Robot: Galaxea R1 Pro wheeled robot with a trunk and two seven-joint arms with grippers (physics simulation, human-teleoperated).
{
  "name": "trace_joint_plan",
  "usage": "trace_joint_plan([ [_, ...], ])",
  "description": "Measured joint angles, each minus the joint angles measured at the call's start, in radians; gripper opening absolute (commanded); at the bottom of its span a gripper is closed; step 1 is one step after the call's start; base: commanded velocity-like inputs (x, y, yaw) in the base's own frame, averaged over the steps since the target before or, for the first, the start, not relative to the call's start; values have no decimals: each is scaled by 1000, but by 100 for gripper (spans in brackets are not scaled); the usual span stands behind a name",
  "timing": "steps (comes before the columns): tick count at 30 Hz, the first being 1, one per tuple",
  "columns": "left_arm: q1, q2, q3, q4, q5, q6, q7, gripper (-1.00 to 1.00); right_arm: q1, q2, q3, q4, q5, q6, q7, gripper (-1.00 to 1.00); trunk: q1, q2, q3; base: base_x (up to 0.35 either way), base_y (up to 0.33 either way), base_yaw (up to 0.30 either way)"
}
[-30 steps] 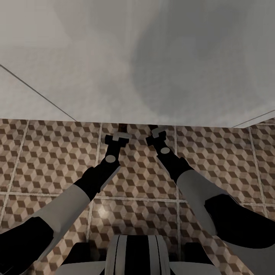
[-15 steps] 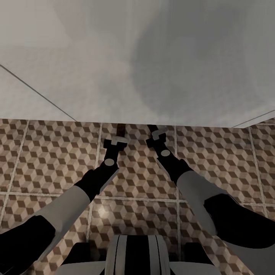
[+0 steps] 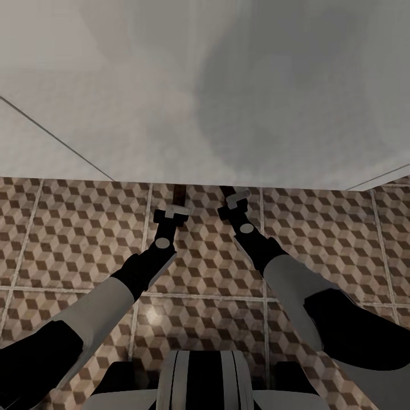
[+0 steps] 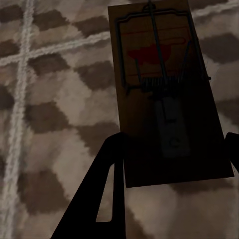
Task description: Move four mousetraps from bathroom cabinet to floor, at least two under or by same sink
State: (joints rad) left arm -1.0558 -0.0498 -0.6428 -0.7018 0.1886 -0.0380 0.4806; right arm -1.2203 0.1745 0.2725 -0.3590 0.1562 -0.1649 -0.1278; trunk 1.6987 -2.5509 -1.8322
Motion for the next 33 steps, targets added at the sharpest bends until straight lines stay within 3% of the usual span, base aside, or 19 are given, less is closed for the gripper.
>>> trace_joint_plan([
  [1, 0, 0, 0, 0, 0, 0, 0, -100, 0, 0, 0, 0, 0, 0, 0, 100, 0, 0, 0, 0, 0, 0],
  [33, 0, -1, -1, 8, 0, -6, 0, -100, 0, 0, 0, 0, -2, 0, 0, 100, 0, 0, 0, 0, 0, 0],
])
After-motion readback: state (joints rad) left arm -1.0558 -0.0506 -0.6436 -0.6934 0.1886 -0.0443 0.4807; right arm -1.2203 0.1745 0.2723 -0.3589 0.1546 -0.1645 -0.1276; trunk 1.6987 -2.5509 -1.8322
